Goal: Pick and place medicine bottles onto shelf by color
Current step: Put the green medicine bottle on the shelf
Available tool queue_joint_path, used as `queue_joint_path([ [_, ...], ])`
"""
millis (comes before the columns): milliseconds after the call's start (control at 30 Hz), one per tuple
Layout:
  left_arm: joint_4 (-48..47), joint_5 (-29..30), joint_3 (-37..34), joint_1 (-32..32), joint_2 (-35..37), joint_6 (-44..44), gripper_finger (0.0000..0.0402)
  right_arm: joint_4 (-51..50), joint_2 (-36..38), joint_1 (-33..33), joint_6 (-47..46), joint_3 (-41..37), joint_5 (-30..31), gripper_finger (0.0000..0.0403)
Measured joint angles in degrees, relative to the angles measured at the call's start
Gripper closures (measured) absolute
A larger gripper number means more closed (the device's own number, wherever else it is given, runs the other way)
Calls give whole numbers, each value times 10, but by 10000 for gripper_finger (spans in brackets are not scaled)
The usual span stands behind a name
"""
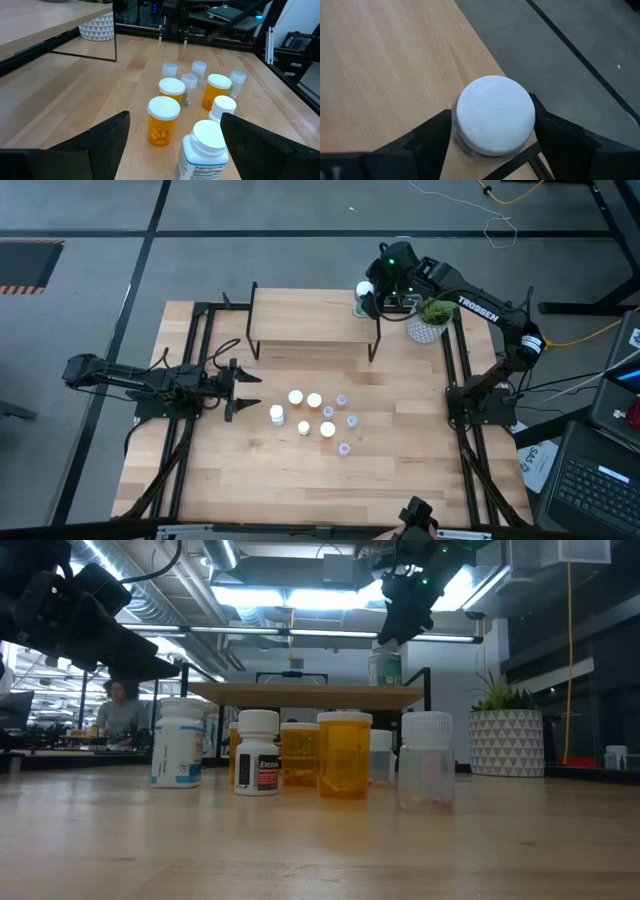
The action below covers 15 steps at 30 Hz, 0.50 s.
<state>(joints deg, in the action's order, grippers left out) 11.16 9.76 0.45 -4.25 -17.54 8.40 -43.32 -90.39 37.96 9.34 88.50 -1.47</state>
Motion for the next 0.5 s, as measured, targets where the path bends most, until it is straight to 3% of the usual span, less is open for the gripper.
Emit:
queue_joint_path([
  [300, 0, 0, 0, 0, 0, 0, 94, 67, 10, 1, 33, -1, 13, 113],
  [500, 0, 0, 0, 0, 0, 0, 94, 67, 40, -39, 30, -1, -49, 113],
])
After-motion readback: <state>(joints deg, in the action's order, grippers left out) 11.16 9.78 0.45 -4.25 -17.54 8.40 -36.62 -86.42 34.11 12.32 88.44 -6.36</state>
